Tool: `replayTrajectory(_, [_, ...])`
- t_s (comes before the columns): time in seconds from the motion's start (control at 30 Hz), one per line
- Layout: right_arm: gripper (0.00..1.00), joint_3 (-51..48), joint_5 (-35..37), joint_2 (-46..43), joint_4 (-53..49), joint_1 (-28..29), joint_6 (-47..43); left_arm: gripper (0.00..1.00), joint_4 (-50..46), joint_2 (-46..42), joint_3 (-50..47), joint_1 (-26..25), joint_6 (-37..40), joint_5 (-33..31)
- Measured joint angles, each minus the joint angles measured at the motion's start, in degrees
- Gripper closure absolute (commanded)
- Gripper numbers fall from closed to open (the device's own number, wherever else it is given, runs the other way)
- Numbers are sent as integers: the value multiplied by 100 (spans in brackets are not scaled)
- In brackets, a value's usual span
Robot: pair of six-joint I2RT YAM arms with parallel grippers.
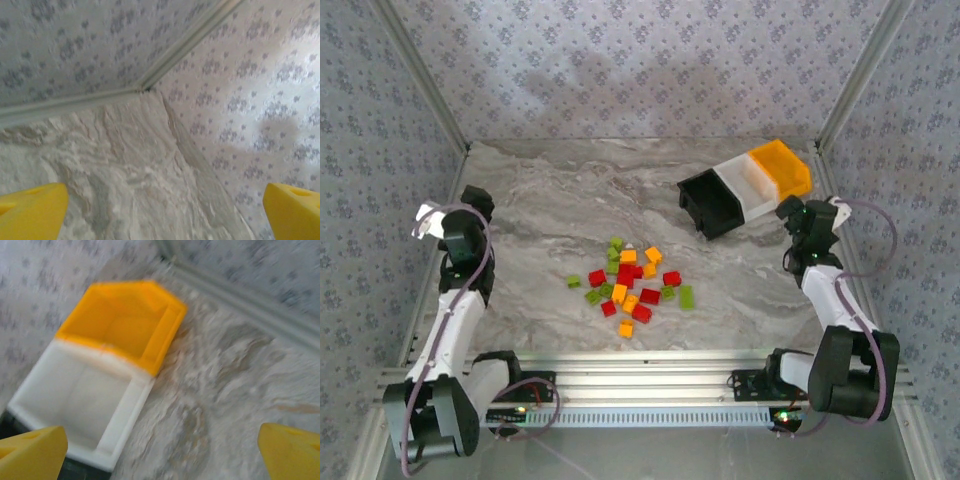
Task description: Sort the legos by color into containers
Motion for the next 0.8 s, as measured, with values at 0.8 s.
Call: replayTrajectory(0.8, [24,5029,-678,4780,-2800,1349,-1808,1,-2463,157,758,-1351,297,2911])
